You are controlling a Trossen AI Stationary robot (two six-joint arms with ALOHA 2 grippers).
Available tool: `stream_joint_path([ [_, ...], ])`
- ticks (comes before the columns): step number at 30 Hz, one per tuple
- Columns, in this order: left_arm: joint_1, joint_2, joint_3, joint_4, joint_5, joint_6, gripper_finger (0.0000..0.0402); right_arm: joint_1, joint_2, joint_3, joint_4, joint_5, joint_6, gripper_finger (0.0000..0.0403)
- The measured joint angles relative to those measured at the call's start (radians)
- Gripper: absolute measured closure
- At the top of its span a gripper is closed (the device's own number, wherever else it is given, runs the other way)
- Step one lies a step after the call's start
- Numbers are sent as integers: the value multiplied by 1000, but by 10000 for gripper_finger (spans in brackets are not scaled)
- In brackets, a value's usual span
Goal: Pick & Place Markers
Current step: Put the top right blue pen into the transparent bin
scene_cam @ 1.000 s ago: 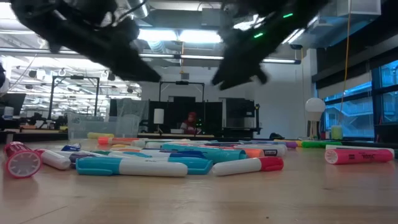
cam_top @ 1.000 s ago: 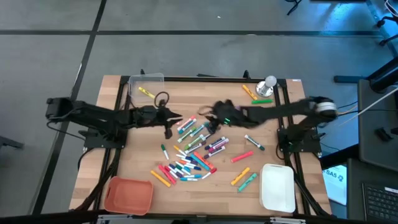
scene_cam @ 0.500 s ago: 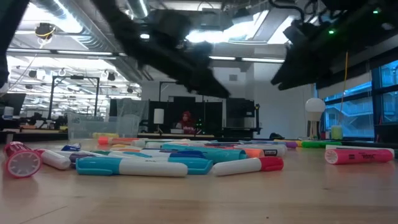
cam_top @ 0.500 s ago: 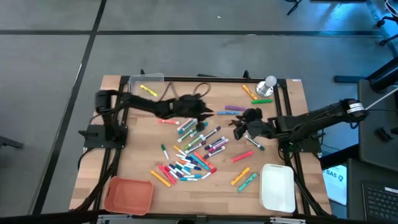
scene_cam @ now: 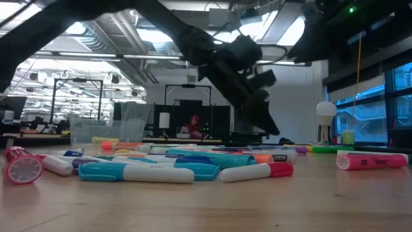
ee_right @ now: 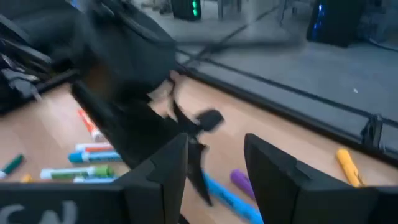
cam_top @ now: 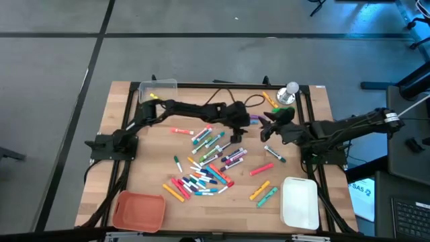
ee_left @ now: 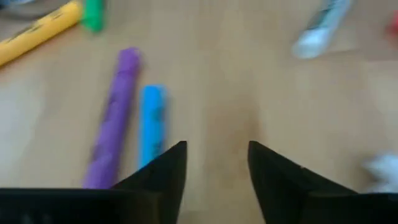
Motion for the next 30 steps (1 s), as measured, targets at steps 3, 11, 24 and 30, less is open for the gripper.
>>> stream_joint_path([
  [3, 12, 33, 38, -32, -59, -1, 203, 0, -2, 1, 35, 1, -39, 244],
  [11, 39, 60, 38, -43, -78, -21, 215, -2, -1, 1, 55, 37, -95, 244],
  [24, 44, 83, 40, -56, -71, 25, 341, -42, -1, 1, 184, 50, -252, 244],
  [30, 44, -59, 36, -460, -146, 61, 342, -69, -1, 1, 204, 46, -298, 244],
])
